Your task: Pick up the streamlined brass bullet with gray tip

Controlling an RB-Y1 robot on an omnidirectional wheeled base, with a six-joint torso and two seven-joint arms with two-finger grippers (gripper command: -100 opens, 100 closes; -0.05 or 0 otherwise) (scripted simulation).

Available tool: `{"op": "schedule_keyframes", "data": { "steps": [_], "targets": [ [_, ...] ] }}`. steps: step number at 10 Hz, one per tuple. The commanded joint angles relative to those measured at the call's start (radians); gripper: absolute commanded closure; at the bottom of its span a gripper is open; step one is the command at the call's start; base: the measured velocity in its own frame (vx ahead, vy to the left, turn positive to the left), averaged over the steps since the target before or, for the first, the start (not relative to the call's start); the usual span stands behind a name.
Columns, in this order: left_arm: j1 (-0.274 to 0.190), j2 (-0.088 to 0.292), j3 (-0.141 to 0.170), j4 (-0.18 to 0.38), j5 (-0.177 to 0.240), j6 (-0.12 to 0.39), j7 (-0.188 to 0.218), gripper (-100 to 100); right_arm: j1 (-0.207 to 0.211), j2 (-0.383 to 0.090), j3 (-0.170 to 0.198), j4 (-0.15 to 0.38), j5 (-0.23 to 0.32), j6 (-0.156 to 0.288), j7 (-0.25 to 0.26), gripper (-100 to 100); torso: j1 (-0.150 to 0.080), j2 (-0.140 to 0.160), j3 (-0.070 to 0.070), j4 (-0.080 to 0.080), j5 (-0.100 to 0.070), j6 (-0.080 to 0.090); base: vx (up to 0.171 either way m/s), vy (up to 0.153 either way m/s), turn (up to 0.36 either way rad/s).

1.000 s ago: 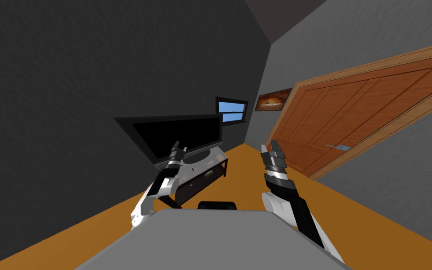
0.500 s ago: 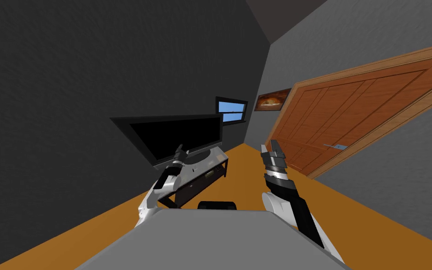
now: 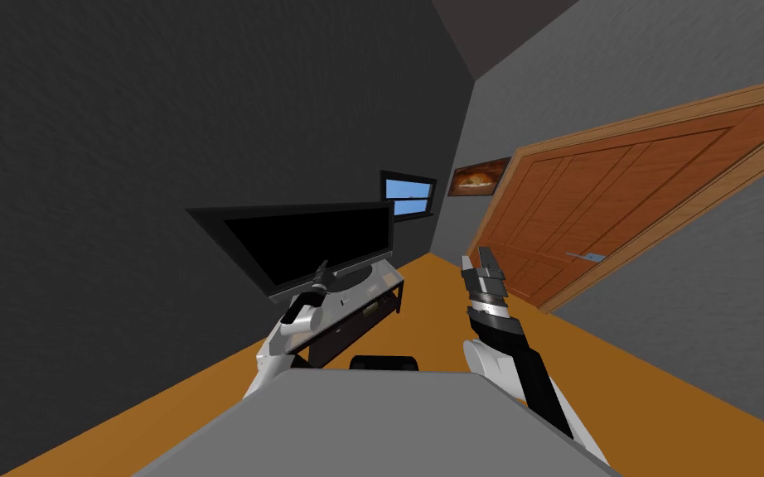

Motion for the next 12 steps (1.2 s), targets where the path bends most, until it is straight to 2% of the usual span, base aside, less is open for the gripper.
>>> {"op": "schedule_keyframes", "data": {
  "steps": [1,3,4,5,6,7,8,9,10,11,12],
  "targets": [
    [-0.025,0.01,0.003,0.05,0.024,0.05,0.016,-100,0.0,0.0,0.0,0.0,0.0,0.0,0.0,0,0.0,0.0,0.0,0.0,0.0,0.0,0.014,0.034,-0.033],
    [-0.025,0.01,0.003,0.065,0.024,0.05,0.016,-100,0.0,0.0,0.0,0.0,0.0,0.0,0.0,0,0.0,0.001,0.0,0.0,0.0,0.0,0.004,0.019,-0.007],
    [-0.05,0.014,0.007,0.103,0.043,0.093,0.028,-100,0.0,0.0,0.0,0.0,0.0,0.0,0.0,0,-0.002,0.001,0.001,0.0,0.0,0.0,0.005,0.016,-0.032],
    [-0.05,0.014,0.007,0.112,0.043,0.093,0.028,-100,0.0,0.0,0.0,0.0,0.0,0.0,0.0,0,-0.001,0.001,0.0,0.0,0.0,0.0,0.007,0.019,-0.027],
    [-0.075,0.017,0.011,0.153,0.061,0.134,0.04,-100,0.0,0.0,0.0,0.0,0.0,0.0,0.0,0,-0.001,0.001,0.0,0.0,0.0,0.0,0.01,0.029,-0.034],
    [-0.075,0.017,0.011,0.161,0.061,0.137,0.04,-100,0.0,0.0,0.0,0.0,0.0,0.0,0.0,0,-0.001,0.0,0.0,0.0,0.0,0.0,0.007,0.029,-0.019],
    [-0.1,0.021,0.014,0.206,0.079,0.18,0.051,-100,0.0,0.0,0.0,0.0,0.0,0.0,0.0,0,-0.001,0.001,0.0,0.0,0.0,0.0,0.009,0.031,-0.041],
    [-0.125,0.024,0.018,0.237,0.097,0.207,0.062,-100,0.0,0.0,0.0,0.0,0.0,0.0,0.0,0,0.0,0.0,0.0,0.0,0.0,0.0,0.015,0.045,-0.067],
    [-0.125,0.024,0.018,0.263,0.097,0.224,0.062,-100,0.0,0.0,0.0,0.0,0.0,0.0,0.0,0,0.0,0.0,0.0,0.0,0.0,0.0,0.016,0.042,-0.019],
    [-0.15,0.026,0.022,0.308,0.116,0.251,0.074,-100,0.0,0.0,0.0,0.0,0.0,0.0,0.0,0,0.0,0.0,0.0,0.0,0.0,0.0,0.014,0.037,-0.029],
    [-0.15,0.026,0.022,0.315,0.116,0.268,0.074,-100,0.0,0.0,0.0,0.0,0.0,0.0,0.0,0,0.0,0.0,0.0,0.0,0.0,0.0,0.009,0.025,-0.018]
  ]
}}
